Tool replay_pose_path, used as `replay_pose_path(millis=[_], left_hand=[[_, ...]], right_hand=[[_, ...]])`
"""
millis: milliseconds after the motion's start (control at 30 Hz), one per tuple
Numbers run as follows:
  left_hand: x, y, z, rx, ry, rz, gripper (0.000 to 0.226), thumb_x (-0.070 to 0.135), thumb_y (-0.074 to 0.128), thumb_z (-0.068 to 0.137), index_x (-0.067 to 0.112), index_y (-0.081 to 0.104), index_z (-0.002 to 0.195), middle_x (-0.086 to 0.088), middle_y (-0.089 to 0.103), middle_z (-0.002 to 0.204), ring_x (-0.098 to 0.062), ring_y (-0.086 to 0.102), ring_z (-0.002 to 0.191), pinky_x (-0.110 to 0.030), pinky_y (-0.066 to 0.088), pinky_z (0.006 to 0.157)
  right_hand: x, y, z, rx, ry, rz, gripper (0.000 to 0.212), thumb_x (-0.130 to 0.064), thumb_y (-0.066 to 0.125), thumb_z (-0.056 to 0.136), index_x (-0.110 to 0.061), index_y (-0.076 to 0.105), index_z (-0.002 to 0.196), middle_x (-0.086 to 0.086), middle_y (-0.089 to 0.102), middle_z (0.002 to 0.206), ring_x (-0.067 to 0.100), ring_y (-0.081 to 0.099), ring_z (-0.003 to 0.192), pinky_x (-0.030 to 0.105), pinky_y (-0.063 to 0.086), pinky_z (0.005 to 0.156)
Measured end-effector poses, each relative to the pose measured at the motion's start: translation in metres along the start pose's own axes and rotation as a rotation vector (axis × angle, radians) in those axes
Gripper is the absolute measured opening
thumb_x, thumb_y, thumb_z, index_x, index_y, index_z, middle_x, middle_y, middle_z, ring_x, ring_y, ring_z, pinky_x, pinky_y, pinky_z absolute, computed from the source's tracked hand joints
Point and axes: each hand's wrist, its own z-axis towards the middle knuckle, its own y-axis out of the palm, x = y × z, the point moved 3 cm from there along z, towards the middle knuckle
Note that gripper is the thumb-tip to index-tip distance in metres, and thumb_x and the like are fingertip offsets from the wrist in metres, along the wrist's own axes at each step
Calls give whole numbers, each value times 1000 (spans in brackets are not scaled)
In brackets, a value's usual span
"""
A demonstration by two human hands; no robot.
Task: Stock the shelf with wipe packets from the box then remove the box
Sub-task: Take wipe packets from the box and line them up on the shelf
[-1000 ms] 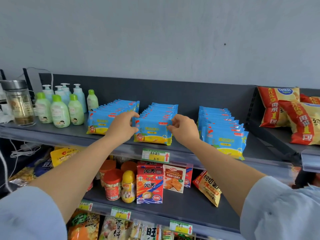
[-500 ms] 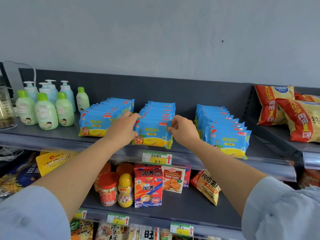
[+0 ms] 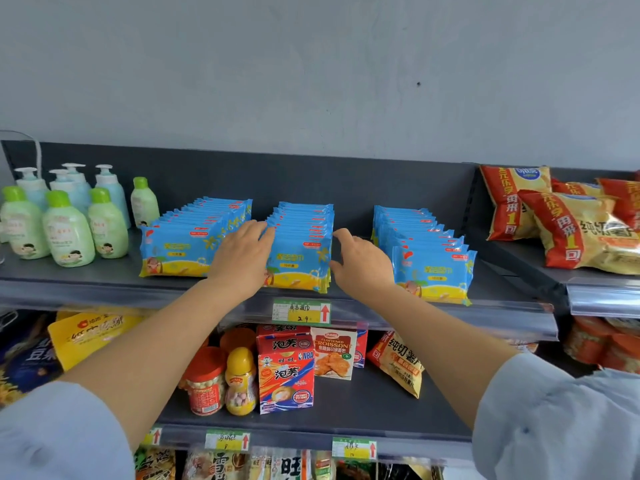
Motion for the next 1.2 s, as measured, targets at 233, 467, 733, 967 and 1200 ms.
replay_pose_path(millis=[233,467,733,967,1200], left_hand=[[37,-6,-2,26,113,8,70,16,60,92,10,20,149,-6,21,156,-23,10,147,-37,13,120],[103,-23,-8,98,269,-94,59,19,64,88,11,36,140,-3,40,143,-22,29,137,-34,23,111],[206,-39,-32,98,407,-201,54,22,66,86,11,44,134,-5,48,135,-24,40,128,-37,38,99],[320,-29,-79,-12,465,-289,55,18,59,87,13,40,138,-3,45,137,-23,37,128,-36,38,101],[428,-4,-145,-152,503,-320,52,24,60,90,13,40,138,-3,47,133,-23,39,127,-37,41,97]], right_hand=[[17,-19,-32,19,-43,-190,47,-32,56,94,-17,39,135,4,48,128,23,44,117,34,42,91],[53,-46,-78,34,35,-319,41,-29,54,93,-17,43,131,5,51,123,24,45,111,34,40,88],[118,-85,-150,2,120,-414,40,-29,57,90,-19,46,127,4,50,121,25,44,113,33,39,90],[199,-110,-250,-126,238,-446,36,-29,62,87,-16,49,119,7,50,122,28,43,115,35,39,89],[273,-103,-354,-301,311,-402,42,-30,59,91,-18,46,129,5,49,125,27,42,118,35,38,95]])
